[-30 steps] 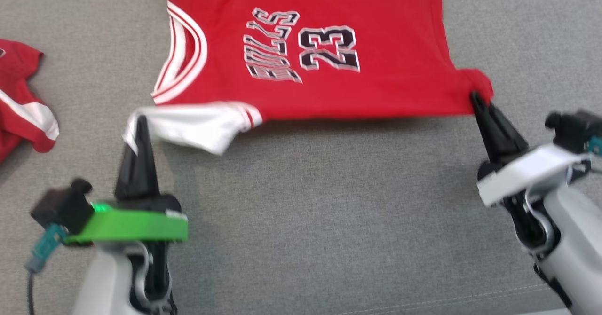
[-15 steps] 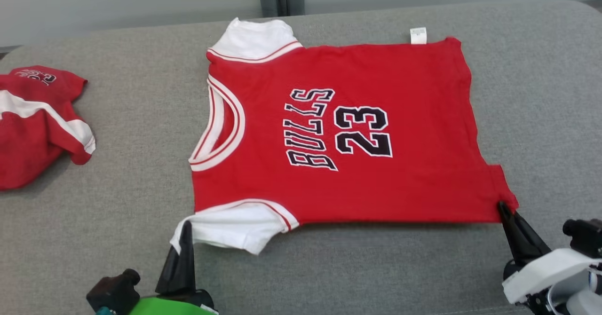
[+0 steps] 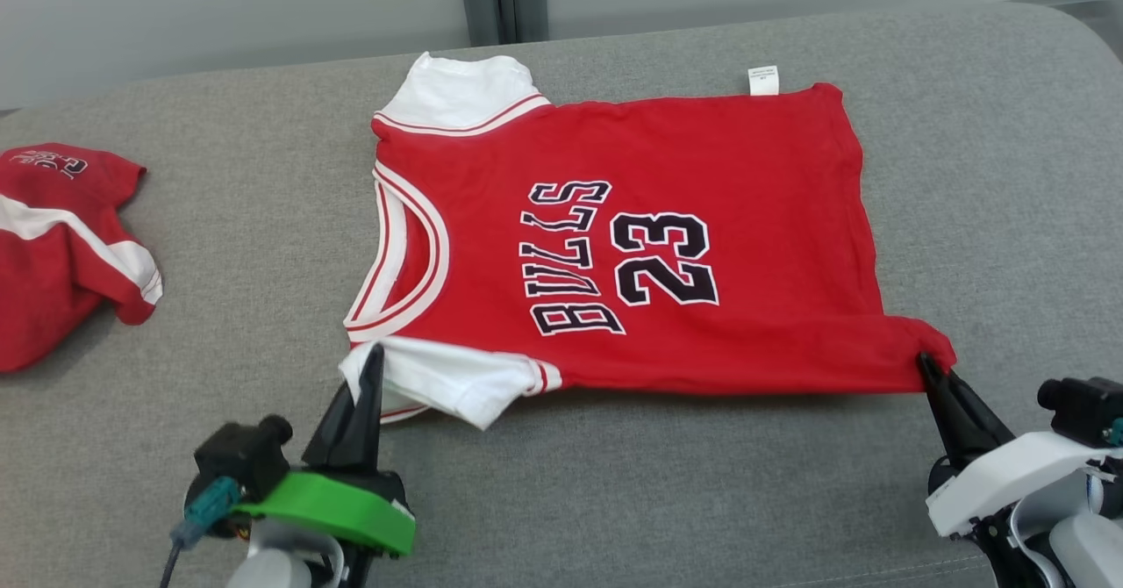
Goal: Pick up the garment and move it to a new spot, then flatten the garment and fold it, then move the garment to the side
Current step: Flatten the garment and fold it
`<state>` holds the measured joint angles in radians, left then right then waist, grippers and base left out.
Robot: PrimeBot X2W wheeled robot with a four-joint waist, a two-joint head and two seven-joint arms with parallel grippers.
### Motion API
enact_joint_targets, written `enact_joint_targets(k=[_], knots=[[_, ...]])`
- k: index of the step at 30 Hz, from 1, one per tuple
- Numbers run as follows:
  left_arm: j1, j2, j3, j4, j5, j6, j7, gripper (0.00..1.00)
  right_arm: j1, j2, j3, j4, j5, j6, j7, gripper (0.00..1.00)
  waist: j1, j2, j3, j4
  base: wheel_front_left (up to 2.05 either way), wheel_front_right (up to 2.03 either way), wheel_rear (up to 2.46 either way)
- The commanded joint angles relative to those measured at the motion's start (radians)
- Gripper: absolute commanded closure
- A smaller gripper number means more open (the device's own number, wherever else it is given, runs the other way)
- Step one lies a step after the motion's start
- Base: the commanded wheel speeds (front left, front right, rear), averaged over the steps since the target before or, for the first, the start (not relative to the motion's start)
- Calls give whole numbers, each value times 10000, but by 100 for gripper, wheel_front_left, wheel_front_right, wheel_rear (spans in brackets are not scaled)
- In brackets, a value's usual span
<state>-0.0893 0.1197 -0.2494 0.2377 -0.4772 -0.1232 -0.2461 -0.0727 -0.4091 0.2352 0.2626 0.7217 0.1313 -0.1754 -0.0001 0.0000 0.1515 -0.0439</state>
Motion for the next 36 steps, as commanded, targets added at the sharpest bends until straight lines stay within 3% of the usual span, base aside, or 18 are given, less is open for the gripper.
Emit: enact_joint_targets(k=[1,7,16,17,18,19,24,30,36], knots=[[-492,220,-58,143,107,-49,92,100,-249,-32,-21,66,-82,-10,129,100,1,0,76,-56,0,0,0],[-2263,680,-413,1046,-13,-71,341,100,-1446,-35,287,459,-168,-10,526,100,1,0,513,-305,0,0,0],[-4650,969,-1480,3268,-441,-84,249,100,-3720,227,844,2249,-375,-10,522,100,1,0,1339,-449,0,0,0],[-4805,950,-1574,3472,-514,-85,191,100,-3840,238,879,2416,-399,-10,449,86,1,0,1364,-429,0,0,0],[-4965,920,-1583,3724,-562,-85,104,65,-3961,256,928,2575,-399,-9,315,51,1,0,1376,-405,0,0,0],[-5064,894,-1590,3907,-555,-84,41,0,-4033,286,965,2680,-363,-9,186,0,1,0,1371,-386,0,0,0],[-4793,714,-1428,4346,-757,-85,-194,0,-3773,83,1337,2948,-617,-9,-489,0,1,0,1124,-315,0,0,0],[-3240,551,-395,3376,-576,-85,-188,0,-3007,-49,1431,2710,-800,-9,-784,0,1,0,921,-258,0,0,0],[-2261,397,-427,3243,-359,-86,-191,0,-2704,-28,1253,2896,-1144,-9,-849,0,1,0,912,-118,0,0,0]])
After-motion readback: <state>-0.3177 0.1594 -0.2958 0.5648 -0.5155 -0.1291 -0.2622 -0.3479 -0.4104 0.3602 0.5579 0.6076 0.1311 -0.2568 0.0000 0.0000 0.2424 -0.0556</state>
